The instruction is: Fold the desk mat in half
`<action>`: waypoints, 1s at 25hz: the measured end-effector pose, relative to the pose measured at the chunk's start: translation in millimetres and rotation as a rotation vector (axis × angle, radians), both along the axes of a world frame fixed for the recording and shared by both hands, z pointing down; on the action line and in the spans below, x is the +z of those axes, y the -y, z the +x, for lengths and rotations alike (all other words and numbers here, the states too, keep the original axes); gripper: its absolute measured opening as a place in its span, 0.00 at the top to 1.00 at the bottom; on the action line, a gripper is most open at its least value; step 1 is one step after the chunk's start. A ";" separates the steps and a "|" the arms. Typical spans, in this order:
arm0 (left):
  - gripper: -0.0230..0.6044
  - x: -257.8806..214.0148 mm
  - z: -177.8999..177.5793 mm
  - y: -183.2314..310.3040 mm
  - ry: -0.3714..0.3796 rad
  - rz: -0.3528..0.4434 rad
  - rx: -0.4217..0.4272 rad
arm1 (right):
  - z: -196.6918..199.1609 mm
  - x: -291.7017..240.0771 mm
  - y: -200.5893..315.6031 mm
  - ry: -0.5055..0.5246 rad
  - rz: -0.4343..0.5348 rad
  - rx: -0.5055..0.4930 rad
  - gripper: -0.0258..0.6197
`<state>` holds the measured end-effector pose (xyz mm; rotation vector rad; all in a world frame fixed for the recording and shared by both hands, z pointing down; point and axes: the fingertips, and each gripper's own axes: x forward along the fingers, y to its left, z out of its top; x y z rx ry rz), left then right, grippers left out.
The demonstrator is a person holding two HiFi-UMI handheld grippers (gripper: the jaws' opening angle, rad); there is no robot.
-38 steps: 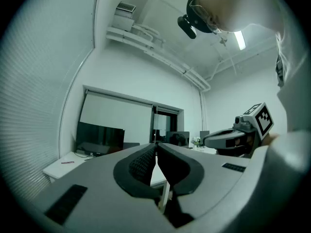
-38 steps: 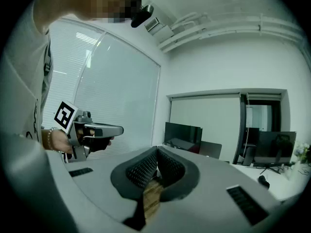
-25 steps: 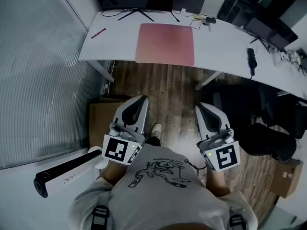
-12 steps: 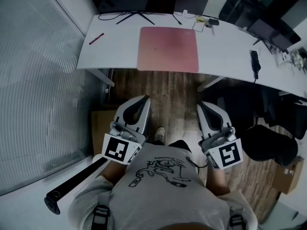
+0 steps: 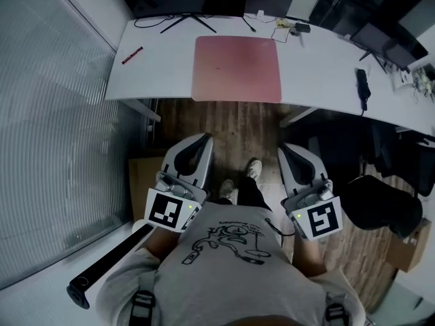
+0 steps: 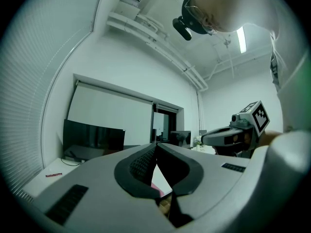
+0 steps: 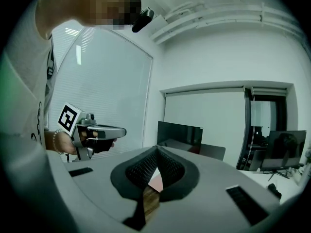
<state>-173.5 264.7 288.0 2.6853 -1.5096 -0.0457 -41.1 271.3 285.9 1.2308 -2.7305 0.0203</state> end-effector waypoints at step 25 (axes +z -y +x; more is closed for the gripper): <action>0.93 -11.2 88.8 127.4 0.018 0.015 -0.037 | 100.4 -11.6 137.2 0.016 0.039 0.057 0.95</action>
